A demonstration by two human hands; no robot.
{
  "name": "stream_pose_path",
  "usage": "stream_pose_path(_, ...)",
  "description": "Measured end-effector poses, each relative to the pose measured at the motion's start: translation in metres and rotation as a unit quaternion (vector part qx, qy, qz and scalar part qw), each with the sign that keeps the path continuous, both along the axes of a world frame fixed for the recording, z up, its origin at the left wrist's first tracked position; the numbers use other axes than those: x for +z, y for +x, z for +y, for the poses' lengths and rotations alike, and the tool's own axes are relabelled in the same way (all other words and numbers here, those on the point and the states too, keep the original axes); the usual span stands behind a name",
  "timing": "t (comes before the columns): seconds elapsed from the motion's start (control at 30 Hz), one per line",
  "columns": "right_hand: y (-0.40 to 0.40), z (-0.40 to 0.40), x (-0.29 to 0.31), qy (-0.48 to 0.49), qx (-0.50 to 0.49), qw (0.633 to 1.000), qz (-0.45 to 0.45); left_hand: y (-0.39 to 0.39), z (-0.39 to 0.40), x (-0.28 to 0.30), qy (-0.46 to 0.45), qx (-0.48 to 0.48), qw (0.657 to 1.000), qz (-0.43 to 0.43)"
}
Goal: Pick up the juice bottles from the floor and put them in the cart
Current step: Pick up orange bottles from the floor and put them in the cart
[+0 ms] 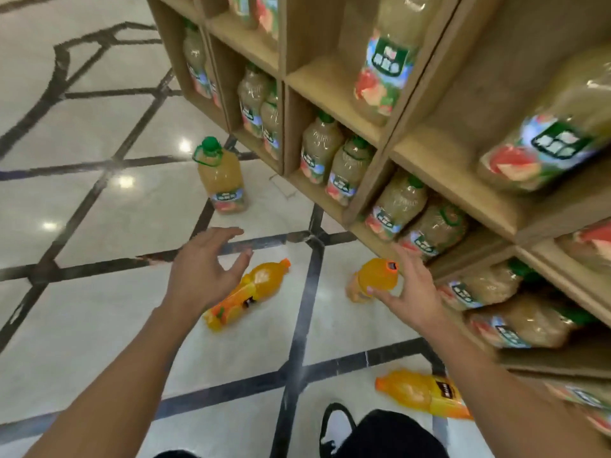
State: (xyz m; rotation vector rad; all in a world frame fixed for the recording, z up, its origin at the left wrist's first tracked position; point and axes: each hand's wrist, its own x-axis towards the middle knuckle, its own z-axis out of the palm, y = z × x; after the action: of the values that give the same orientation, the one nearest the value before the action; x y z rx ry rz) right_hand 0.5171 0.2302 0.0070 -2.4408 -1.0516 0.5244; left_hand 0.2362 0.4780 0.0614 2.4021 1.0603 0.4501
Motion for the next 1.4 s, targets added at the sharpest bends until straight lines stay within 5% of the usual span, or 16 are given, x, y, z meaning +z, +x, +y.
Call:
stream_pose_path(0.2, 0.016, 0.015, -0.136, 0.228, -0.135, 0.962, 0.062, 0.024, 0.043, -0.189, 0.098, -0.117, 0.988, 0.026)
stream_pose_path(0.33, 0.019, 0.013, -0.177, 0.319, -0.175, 0.930, 0.056, 0.018, 0.041, -0.275, 0.056, -0.142, 0.970, 0.190)
stream_pose_path(0.53, 0.017, 0.014, -0.198, 0.265, -0.214, 0.930, 0.140, 0.010, 0.034, -0.302, -0.033, -0.118, 0.943, 0.308)
stream_pose_path(0.77, 0.010, 0.049, -0.181, 0.234, -0.115, 0.956, 0.132, 0.007, 0.024, -0.278, -0.047, -0.100, 0.962, 0.251)
stream_pose_path(0.9, 0.001, 0.072, -0.125, 0.240, -0.055, 0.956, 0.158, 0.004, 0.011, -0.207, -0.078, -0.011, 0.994, 0.073)
stream_pose_path(1.03, -0.018, 0.104, -0.011, 0.255, 0.011, 0.951, 0.173, -0.003, 0.010, -0.082, -0.091, 0.067, 0.990, -0.086)
stream_pose_path(1.4, -0.137, 0.172, 0.433, 0.307, 0.189, 0.913, 0.190, -0.113, -0.026, 0.392, 0.030, 0.131, 0.968, -0.211)
